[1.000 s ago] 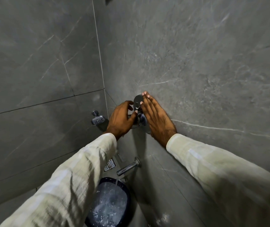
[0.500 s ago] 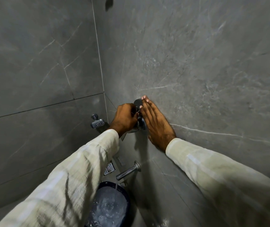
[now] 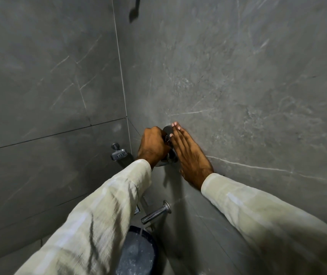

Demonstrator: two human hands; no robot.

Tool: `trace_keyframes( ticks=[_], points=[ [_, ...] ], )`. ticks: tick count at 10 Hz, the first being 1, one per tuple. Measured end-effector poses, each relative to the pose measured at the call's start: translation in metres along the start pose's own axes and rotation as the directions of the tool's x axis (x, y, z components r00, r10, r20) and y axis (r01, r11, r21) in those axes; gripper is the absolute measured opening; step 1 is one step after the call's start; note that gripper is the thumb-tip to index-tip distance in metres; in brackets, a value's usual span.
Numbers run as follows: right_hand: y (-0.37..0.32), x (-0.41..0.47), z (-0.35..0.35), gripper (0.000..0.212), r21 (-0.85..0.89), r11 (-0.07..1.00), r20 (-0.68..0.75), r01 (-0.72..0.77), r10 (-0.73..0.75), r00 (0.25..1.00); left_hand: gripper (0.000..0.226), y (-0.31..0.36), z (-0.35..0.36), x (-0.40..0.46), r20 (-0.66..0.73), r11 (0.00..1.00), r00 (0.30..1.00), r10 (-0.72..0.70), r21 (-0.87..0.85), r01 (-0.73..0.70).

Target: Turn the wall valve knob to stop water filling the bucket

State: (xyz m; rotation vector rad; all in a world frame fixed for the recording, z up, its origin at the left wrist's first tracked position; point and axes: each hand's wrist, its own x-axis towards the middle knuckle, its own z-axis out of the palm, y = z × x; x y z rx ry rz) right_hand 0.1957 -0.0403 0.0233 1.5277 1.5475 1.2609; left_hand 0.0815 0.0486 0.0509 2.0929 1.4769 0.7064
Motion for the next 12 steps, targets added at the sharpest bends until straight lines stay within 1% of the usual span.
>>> trace_keyframes(
  ticks=[3,4,5,6,7,8,9,10,11,12],
  points=[
    [0.000,-0.001,-0.001,0.110,-0.025,1.000,0.011,0.018,-0.017,1.000,0.019,-0.003,0.006,-0.015,-0.078,0.992,0.990,0.119,0.052,-0.115],
    [0.001,-0.002,-0.001,0.108,-0.032,0.999,0.002,0.017,-0.017,1.000,0.024,-0.008,0.013,-0.020,-0.135,0.974,0.966,0.221,0.085,-0.211],
    [-0.001,-0.004,-0.001,0.107,-0.041,0.999,-0.001,-0.001,0.001,1.000,0.040,-0.020,0.024,-0.026,-0.109,0.909,0.927,0.358,0.267,-0.320],
    [-0.005,-0.003,0.002,0.106,-0.053,0.999,-0.010,-0.008,0.007,1.000,0.047,-0.033,0.029,-0.030,-0.073,0.781,0.852,0.518,0.446,-0.437],
    [-0.006,-0.001,0.004,0.105,-0.022,1.000,0.000,0.002,-0.002,1.000,0.035,-0.040,0.030,-0.029,-0.127,0.665,0.730,0.671,0.539,-0.518],
    [-0.004,0.001,0.002,0.105,0.026,1.000,0.014,0.005,-0.005,1.000,0.033,-0.034,0.022,-0.028,-0.072,0.649,0.750,0.657,0.561,-0.514],
    [0.005,-0.001,-0.003,0.111,0.140,0.990,0.050,0.015,-0.022,0.999,0.048,-0.029,0.012,-0.035,0.019,0.707,0.846,0.533,0.539,-0.457],
    [0.023,-0.019,-0.016,0.117,0.221,0.975,0.075,-0.034,0.017,0.997,0.068,-0.027,0.001,-0.056,0.029,0.762,0.874,0.484,0.476,-0.438],
    [0.053,-0.048,-0.029,0.113,0.280,0.957,0.088,-0.078,0.056,0.995,0.071,-0.016,-0.020,-0.080,0.009,0.773,0.850,0.527,0.411,-0.484],
    [0.087,-0.085,-0.050,0.118,0.291,0.942,0.100,-0.168,0.145,0.984,0.076,0.001,-0.050,-0.112,0.016,0.720,0.801,0.598,0.428,-0.546]
  ],
)
